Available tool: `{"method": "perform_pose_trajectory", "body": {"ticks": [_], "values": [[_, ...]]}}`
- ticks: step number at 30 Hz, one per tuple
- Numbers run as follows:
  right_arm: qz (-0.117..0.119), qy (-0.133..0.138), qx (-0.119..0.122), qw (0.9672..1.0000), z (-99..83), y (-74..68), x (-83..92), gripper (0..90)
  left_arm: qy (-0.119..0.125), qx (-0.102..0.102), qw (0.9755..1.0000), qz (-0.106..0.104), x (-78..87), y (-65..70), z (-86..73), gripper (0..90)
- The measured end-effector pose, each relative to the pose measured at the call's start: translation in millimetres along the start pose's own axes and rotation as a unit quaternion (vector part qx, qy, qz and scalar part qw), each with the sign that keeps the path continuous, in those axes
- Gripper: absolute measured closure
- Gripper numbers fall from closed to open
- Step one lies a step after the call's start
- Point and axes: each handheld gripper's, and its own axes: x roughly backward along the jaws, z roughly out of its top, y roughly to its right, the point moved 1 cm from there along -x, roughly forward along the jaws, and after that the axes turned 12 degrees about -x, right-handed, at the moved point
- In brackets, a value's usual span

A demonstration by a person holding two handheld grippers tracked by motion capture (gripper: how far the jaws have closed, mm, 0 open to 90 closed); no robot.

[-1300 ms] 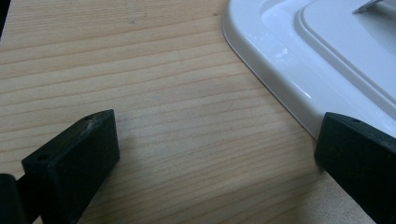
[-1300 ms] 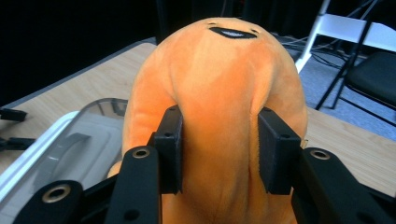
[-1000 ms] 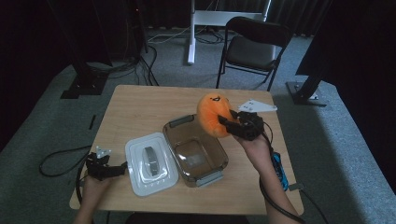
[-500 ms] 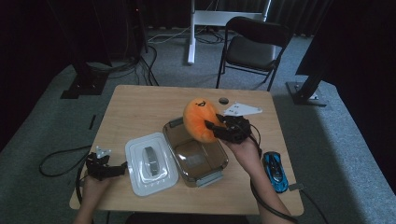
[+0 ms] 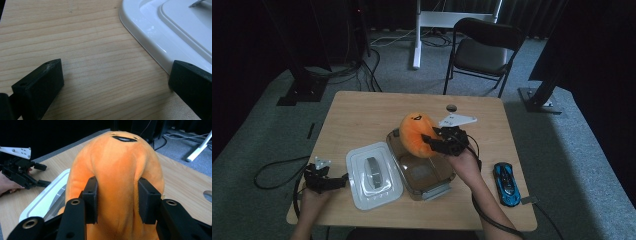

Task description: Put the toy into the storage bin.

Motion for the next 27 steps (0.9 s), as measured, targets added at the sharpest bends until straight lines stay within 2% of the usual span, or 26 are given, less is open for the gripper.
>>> {"method": "perform_pose_trajectory", "body": {"ticks": [6, 27], "values": [[0.005, -0.016, 0.003, 0.9999, -5.7, -1.0, -8.5, 57.3, 0.000, 0.001, 1.0000, 0.000, -0.1, 0.1, 0.0, 0.2], [0.005, -0.061, -0.014, 0.9981, -22.1, 9.6, -32.0, 56.2, 0.000, 0.001, 1.0000, 0.000, -0.1, 0.1, 0.0, 0.2]]}}
